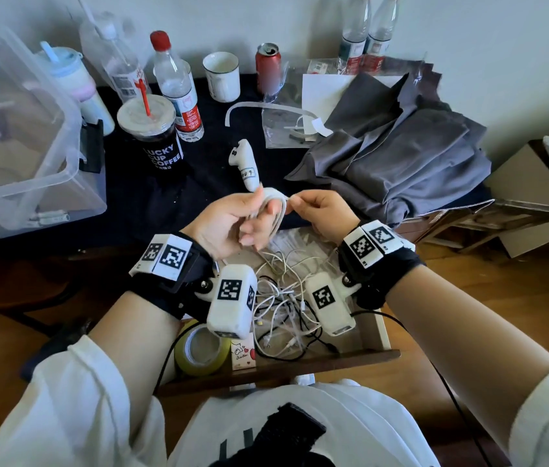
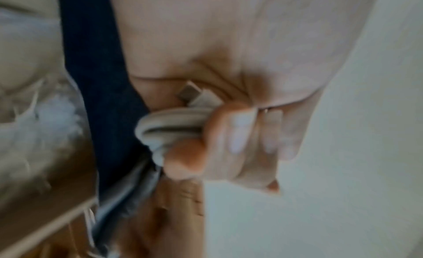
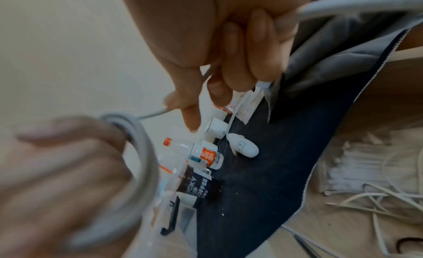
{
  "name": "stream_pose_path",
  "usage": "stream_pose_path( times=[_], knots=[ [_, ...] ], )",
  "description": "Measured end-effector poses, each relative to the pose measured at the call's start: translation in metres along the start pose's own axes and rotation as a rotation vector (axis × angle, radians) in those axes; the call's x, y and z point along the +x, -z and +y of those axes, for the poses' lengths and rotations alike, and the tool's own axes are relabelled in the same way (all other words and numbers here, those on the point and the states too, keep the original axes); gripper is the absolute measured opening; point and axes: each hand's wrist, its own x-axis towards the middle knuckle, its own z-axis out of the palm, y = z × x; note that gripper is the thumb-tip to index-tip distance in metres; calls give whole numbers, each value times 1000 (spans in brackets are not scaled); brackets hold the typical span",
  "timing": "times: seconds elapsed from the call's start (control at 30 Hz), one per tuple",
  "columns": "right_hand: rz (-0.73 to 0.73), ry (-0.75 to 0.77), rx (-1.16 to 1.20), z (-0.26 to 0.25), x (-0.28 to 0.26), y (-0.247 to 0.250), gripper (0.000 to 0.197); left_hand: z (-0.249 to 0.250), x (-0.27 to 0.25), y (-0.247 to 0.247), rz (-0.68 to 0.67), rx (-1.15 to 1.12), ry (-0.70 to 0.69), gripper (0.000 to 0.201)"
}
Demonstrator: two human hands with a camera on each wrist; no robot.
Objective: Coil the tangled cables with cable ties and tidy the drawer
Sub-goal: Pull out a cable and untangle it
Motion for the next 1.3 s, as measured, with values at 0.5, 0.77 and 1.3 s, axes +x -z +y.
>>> stream_pose_path(
  times=[0.5, 0.77, 1.3],
  knots=[
    [-312, 76, -493, -27, -21, -22, 28, -6, 23, -3, 580, 135, -115, 12],
    [-122, 165, -475, -27, -12, -7, 14, -15, 13, -3, 441, 418, 218, 55],
    [-13, -58, -276, 5, -7, -6, 26, 16, 2, -7, 70, -278, -113, 50]
  ],
)
